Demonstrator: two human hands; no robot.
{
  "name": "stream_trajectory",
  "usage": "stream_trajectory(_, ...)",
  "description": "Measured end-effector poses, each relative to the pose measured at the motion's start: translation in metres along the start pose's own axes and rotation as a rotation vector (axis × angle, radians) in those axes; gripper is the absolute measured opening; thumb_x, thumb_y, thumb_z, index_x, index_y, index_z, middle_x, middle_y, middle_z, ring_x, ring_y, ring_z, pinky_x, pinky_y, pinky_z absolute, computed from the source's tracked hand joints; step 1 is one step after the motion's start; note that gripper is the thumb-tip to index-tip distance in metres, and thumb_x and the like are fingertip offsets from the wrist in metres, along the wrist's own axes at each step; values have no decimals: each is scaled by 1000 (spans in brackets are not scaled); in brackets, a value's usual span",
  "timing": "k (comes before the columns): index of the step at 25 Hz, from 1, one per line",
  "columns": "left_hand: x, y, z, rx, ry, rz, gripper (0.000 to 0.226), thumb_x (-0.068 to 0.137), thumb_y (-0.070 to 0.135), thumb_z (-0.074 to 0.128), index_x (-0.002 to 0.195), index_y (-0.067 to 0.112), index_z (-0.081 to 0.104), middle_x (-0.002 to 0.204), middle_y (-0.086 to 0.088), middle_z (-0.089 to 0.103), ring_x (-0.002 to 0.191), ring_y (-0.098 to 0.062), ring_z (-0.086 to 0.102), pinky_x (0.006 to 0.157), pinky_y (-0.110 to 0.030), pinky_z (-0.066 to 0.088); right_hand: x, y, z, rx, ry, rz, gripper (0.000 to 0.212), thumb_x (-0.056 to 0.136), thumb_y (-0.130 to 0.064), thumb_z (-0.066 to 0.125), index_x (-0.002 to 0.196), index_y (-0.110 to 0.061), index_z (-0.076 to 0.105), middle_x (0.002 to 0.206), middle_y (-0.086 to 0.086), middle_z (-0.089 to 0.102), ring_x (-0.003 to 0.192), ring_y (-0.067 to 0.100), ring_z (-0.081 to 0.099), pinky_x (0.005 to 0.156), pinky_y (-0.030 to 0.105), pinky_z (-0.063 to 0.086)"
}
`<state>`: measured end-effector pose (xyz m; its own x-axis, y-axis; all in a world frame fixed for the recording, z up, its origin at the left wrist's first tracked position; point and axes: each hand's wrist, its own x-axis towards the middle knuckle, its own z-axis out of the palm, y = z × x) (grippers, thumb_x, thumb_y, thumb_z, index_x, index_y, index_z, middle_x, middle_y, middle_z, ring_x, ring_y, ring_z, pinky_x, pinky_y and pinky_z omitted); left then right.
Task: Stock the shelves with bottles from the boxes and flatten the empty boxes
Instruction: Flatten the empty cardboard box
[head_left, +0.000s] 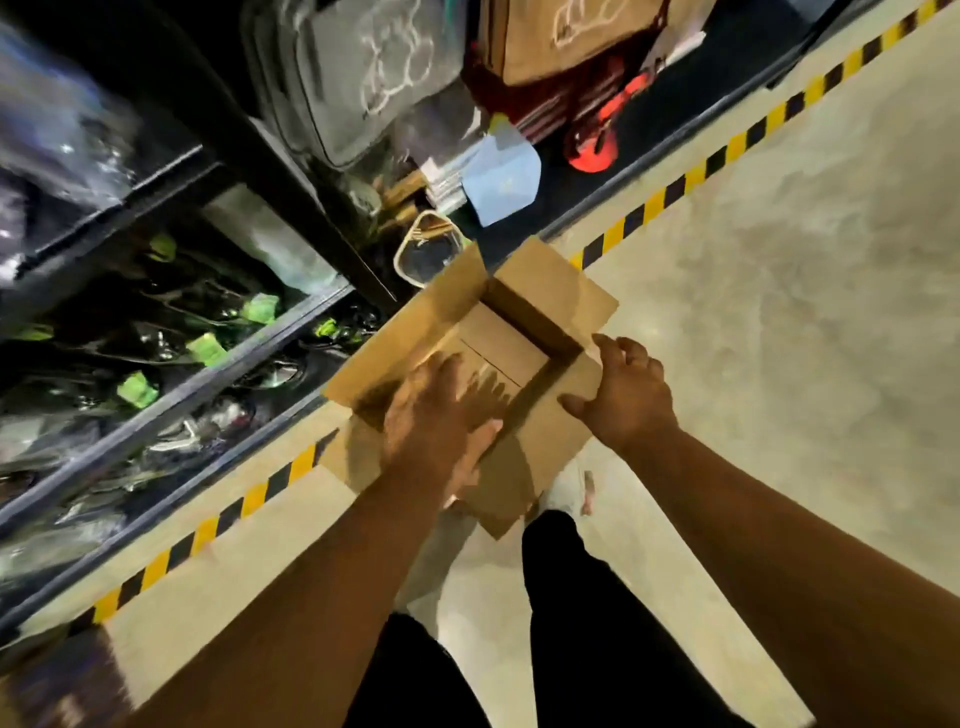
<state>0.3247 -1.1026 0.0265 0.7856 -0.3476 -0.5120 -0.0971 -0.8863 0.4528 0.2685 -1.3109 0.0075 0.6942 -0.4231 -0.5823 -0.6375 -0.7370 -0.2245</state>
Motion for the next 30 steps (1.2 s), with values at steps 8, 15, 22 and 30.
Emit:
stream_trajectory(8,104,-23,132,-39,15,-118,88,79,46,79,150,29,30,153,-3,41,139,-24,41,110,-38,42,180,84,94,-41,-113,146,77,86,-55,66,142,-10,39,139,17,45,126,37,43,90,41,42)
stream_trajectory(15,148,-40,208,-117,4,-161,84,78,38,81,148,26,37,148,-1,44,136,-20,41,100,-29,36,284,125,171,559,-152,379,80,81,-51,75,139,-13,34,129,6,52,101,24,52,85,39,51)
stream_trajectory(22,159,-17,226,-187,-22,-175,80,79,38,80,147,21,40,148,-1,47,134,-19,44,94,-23,34,302,121,182,1229,-13,546,87,72,-29,86,146,-16,42,130,6,62,112,25,61,96,37,51)
stream_trajectory(30,158,21,185,-400,8,-201,68,85,47,72,143,27,44,141,8,49,128,-12,48,96,-27,40,211,88,151,982,77,181,27,94,-33,65,118,-20,67,107,-7,70,90,11,67,82,25,55)
